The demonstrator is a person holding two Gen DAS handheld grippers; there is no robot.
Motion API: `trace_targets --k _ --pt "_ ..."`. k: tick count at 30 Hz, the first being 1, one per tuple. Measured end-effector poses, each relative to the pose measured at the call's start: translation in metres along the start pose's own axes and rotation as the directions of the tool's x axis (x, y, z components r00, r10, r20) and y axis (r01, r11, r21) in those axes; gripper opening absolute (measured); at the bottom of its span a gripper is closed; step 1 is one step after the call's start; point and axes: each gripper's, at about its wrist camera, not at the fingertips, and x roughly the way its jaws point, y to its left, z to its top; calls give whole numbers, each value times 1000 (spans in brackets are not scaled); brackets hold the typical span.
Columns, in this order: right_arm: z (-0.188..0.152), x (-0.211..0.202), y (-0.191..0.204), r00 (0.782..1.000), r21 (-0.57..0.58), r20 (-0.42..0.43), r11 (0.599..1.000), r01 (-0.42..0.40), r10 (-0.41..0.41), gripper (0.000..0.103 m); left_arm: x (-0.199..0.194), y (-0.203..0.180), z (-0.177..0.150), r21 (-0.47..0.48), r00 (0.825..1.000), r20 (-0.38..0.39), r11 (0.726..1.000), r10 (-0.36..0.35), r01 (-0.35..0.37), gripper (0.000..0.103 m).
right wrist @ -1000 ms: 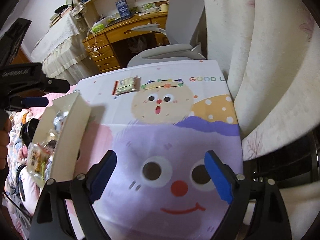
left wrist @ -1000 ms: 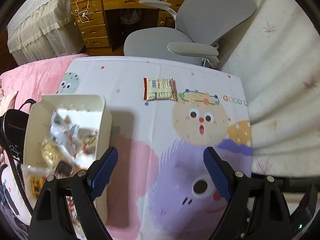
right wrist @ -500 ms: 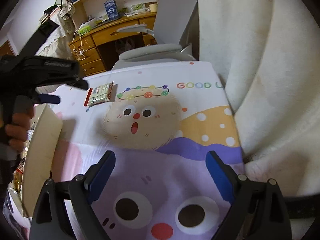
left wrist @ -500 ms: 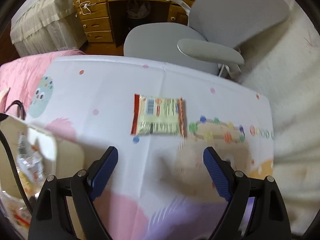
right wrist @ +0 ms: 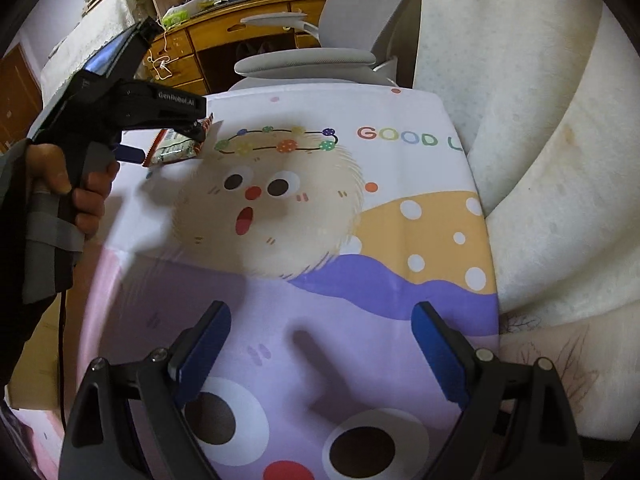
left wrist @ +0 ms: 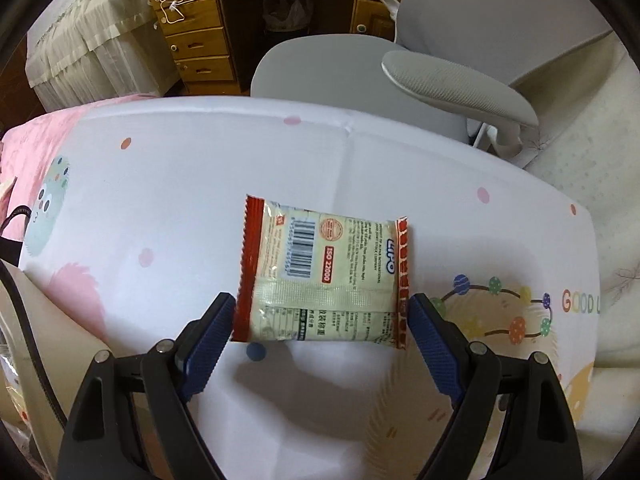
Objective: Organize snacks
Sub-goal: 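Grasp the cream packet with red edges with the left tool, then carry the cream packet over the white tray with the left tool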
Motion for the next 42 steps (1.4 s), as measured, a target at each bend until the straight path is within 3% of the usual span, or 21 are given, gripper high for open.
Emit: trace_targets --k 6,18,27,33,42 --pt "3 5 -1 1000 6 -16 1000 -4 4 92 6 -6 -2 45 1000 25 999 17 -18 83" --pt "4 -4 2 1000 0 -23 1000 6 -6 92 -3 -6 -2 25 999 48 1000 -1 0 53" --pt "4 -34 5 1000 -10 2 1000 21 -21 92 -27 2 -16 17 1000 4 999 -29 29 52" --pt "-3 -58 10 999 -10 31 1000 24 -24 92 -66 0 -36 62 999 27 998 -34 32 52" --pt "-28 -101 33 998 -34 71 999 6 -3 93 -137 26 -78 28 994 60 995 -94 92 52"
